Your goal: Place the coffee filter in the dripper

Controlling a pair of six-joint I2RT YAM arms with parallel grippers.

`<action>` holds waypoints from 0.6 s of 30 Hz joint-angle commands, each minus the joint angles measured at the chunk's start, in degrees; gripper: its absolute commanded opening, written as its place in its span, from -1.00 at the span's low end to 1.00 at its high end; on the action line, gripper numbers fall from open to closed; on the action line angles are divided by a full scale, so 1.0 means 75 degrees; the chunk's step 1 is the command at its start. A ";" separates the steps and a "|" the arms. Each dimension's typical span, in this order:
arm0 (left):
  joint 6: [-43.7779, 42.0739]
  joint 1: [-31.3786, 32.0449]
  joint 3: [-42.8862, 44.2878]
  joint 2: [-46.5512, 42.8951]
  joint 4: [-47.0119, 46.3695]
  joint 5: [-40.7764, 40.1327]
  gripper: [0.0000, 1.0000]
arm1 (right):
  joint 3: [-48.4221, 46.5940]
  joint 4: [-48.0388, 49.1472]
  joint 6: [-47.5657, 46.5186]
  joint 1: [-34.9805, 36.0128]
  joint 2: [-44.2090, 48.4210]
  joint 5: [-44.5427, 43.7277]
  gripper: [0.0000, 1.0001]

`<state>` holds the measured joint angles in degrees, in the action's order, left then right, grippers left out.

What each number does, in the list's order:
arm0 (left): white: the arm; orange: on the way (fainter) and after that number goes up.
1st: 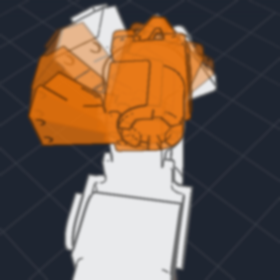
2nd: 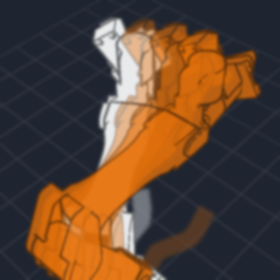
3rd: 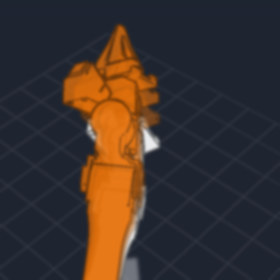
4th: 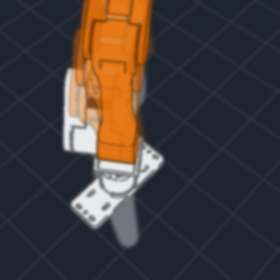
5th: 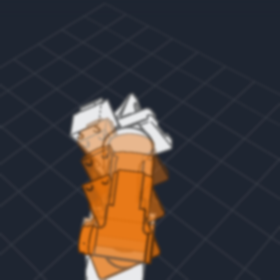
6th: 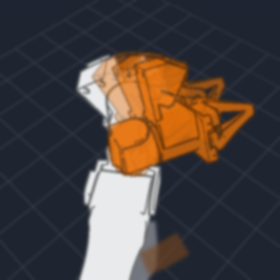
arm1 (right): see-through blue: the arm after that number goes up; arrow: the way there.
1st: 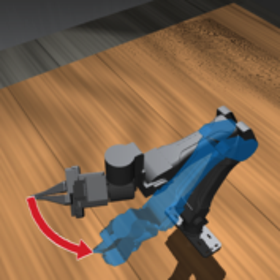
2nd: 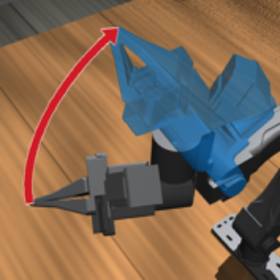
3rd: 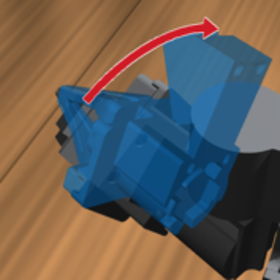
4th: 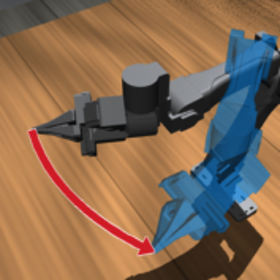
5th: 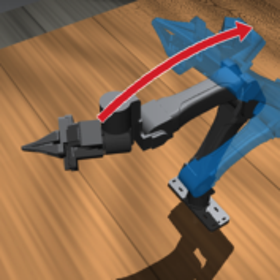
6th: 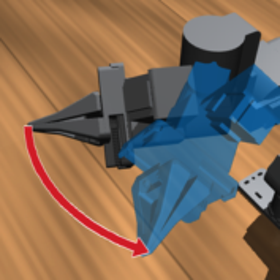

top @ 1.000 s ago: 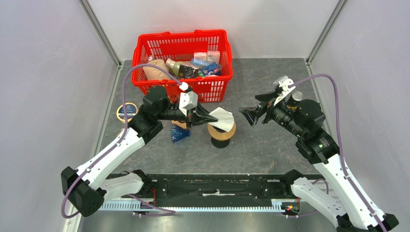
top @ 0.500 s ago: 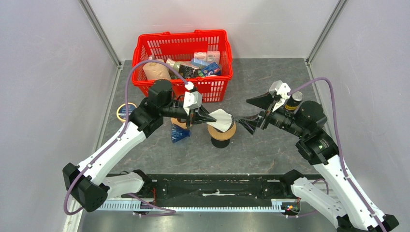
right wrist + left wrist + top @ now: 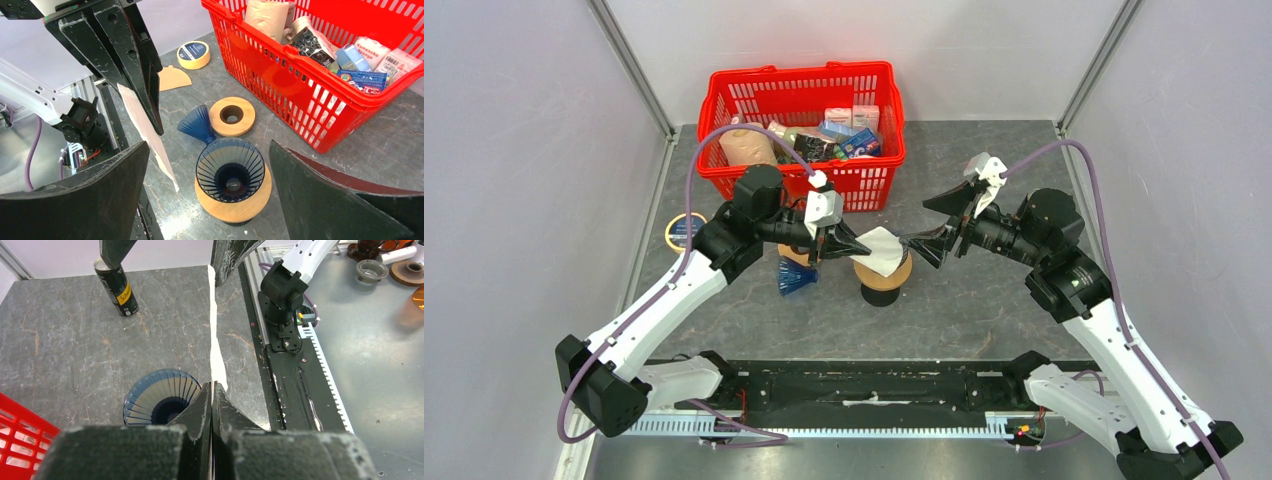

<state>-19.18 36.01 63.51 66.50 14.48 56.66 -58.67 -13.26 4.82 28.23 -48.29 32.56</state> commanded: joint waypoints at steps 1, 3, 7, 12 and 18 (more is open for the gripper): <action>-0.0162 -0.0042 0.0325 -0.0028 -0.0102 0.0272 -0.96 | -0.0359 0.0029 -0.0122 -0.0005 -0.0003 -0.0004 0.94; -0.0161 -0.0039 0.0333 -0.0011 -0.0103 0.0328 -0.96 | -0.0359 0.0045 -0.0092 -0.0001 -0.0047 -0.0005 0.94; -0.0132 -0.0037 0.0333 -0.0014 -0.0114 0.0355 -0.96 | -0.0426 -0.0016 -0.0059 -0.0005 -0.0226 0.0122 0.94; -0.0103 -0.0032 0.0333 -0.0030 -0.0138 0.0378 -0.96 | -0.0556 -0.0072 0.0039 -0.0002 -0.0549 0.0479 0.94; -0.0211 -0.0043 0.0310 -0.0020 -0.0055 0.0414 -0.96 | -0.0647 -0.0244 0.0077 -0.0002 -0.0548 0.0155 0.93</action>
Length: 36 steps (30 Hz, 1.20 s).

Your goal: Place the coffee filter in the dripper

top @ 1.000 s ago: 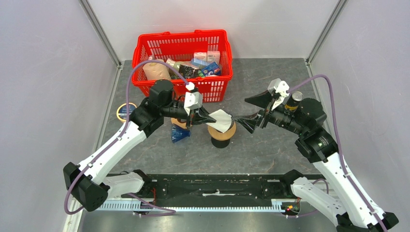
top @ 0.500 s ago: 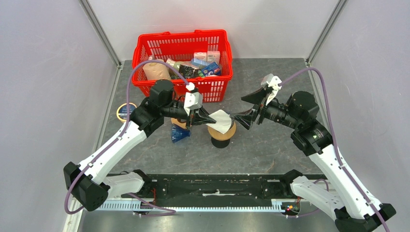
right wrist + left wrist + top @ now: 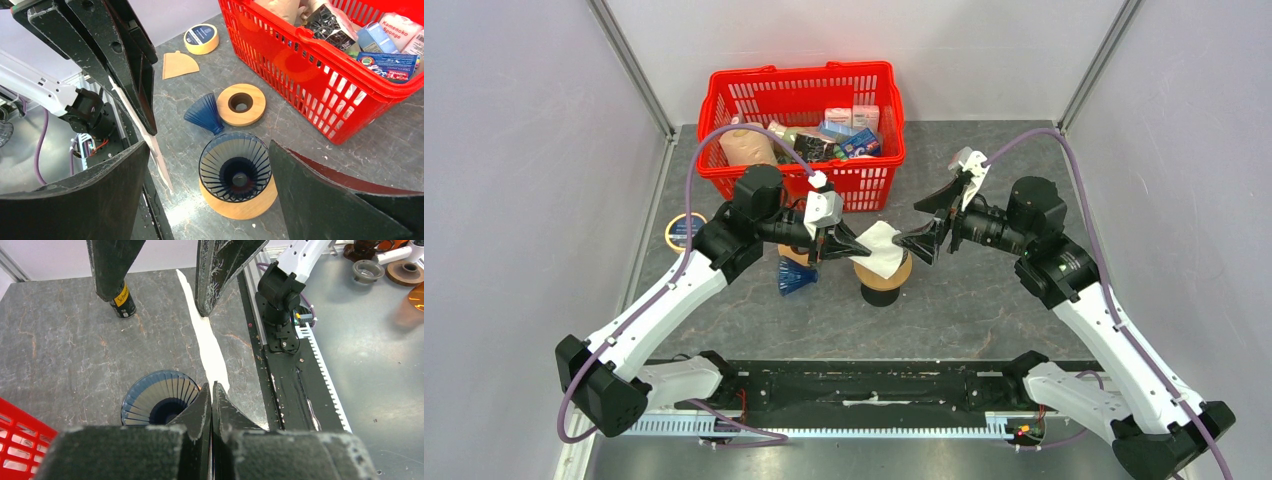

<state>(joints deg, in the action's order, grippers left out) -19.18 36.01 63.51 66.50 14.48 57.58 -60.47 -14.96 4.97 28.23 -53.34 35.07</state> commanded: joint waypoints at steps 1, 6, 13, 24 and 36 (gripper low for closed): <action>-0.0271 -0.0035 0.0310 -0.0029 -0.0003 0.0319 -0.95 | -0.0400 -0.0042 0.0041 -0.0002 0.0183 -0.0362 0.92; -0.0510 -0.0037 0.0345 -0.0042 0.0205 0.0408 -0.95 | -0.0369 -0.0067 0.0062 -0.0002 0.0340 -0.0682 0.94; -0.0634 -0.0038 0.0392 0.0022 0.0355 0.0485 -0.95 | -0.0437 -0.0028 0.0171 -0.0008 0.0266 -0.0726 0.94; -0.0383 -0.0035 0.0415 0.0016 0.0202 0.0514 -0.96 | -0.0550 -0.0302 0.0057 -0.0002 -0.0046 0.0091 0.94; -0.0486 -0.0039 0.0339 -0.0081 0.0202 0.0584 -0.95 | -0.0749 -0.0790 0.0058 -0.0001 -0.0268 -0.0621 0.93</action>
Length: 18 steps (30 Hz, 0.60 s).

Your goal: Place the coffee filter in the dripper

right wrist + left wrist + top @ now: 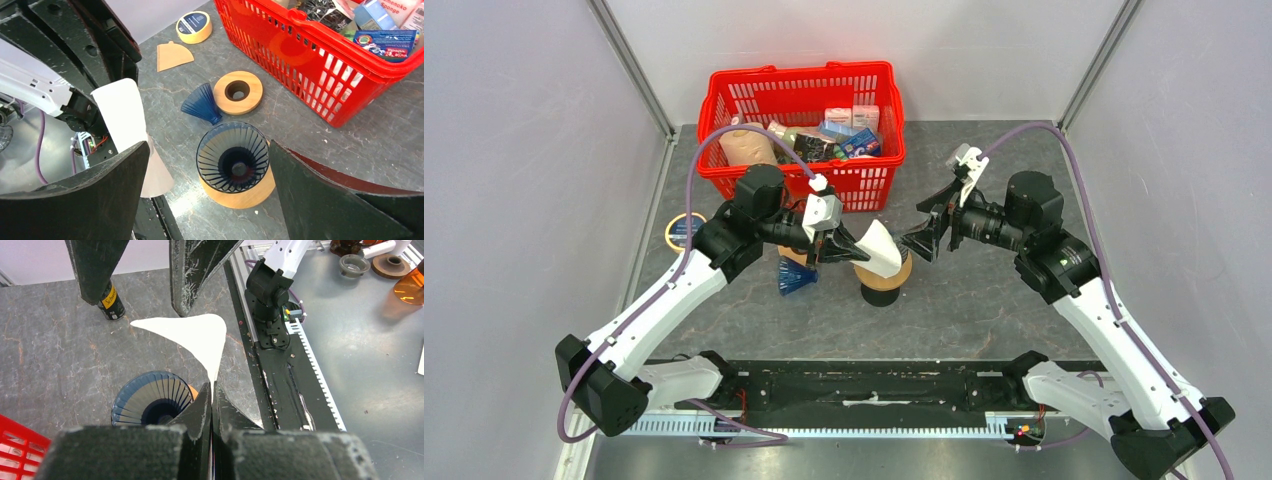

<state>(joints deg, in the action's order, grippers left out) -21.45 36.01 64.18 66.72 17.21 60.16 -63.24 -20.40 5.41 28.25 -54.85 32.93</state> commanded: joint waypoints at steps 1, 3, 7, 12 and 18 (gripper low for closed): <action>-0.0195 -0.0040 0.0243 -0.0125 -0.0162 0.0240 -0.96 | -0.0407 -0.0095 0.0008 -0.0001 -0.0102 -0.0378 0.93; -0.0204 -0.0032 0.0220 -0.0120 -0.0164 0.0240 -0.96 | -0.0452 -0.0204 0.0039 -0.0004 -0.0111 -0.0584 0.93; -0.0232 -0.0032 0.0208 -0.0111 -0.0164 0.0252 -0.96 | -0.0441 -0.0286 0.0052 0.0001 -0.0023 -0.0982 0.94; -0.0199 -0.0039 0.0217 -0.0080 -0.0183 0.0201 -0.95 | -0.0393 -0.0285 0.0078 -0.0006 0.0076 -0.0957 0.94; 0.0059 -0.0033 0.0269 0.0045 -0.0302 -0.0052 -0.95 | -0.0329 -0.0217 0.0074 -0.0002 0.0347 0.0217 0.94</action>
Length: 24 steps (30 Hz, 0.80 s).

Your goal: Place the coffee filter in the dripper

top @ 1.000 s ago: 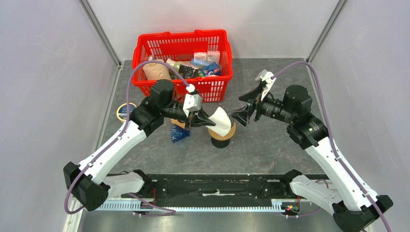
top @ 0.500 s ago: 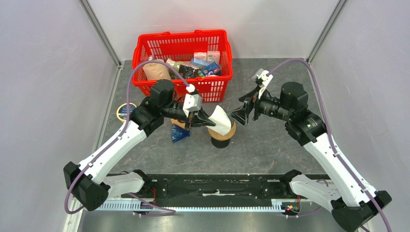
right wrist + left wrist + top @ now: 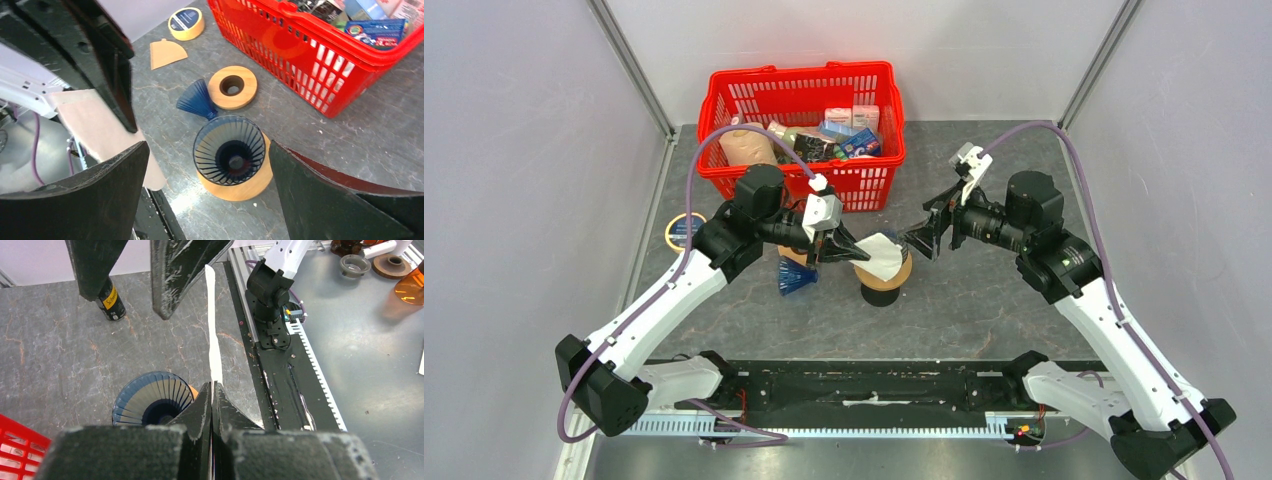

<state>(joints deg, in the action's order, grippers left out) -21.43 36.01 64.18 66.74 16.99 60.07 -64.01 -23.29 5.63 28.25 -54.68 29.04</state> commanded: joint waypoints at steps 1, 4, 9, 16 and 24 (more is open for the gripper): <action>0.0077 -0.0039 0.0267 0.0045 -0.0294 -0.0054 -0.96 | -0.0177 0.0237 0.0069 0.0000 0.0398 0.0776 0.94; 0.0138 -0.0039 0.0255 0.0032 -0.0349 -0.0104 -0.95 | -0.0130 0.0248 0.0094 0.0012 0.0557 0.0934 0.94; 0.0226 -0.0041 0.0220 0.0000 -0.0446 -0.0146 -0.96 | -0.0124 0.0203 0.0118 0.0000 0.0664 0.1413 0.94; 0.0276 -0.0034 0.0208 -0.0029 -0.0485 -0.0072 -0.96 | -0.0241 0.0008 0.0093 0.0004 0.0441 0.1376 0.94; -0.0052 -0.0035 0.0149 -0.0113 -0.0277 0.0181 -0.96 | -0.0121 0.0589 0.0371 0.0005 0.0491 0.0962 0.60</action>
<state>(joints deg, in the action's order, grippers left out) -20.88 36.01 64.18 66.96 15.75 59.20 -64.01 -23.79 7.03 28.27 -51.99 34.87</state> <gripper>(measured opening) 0.031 0.851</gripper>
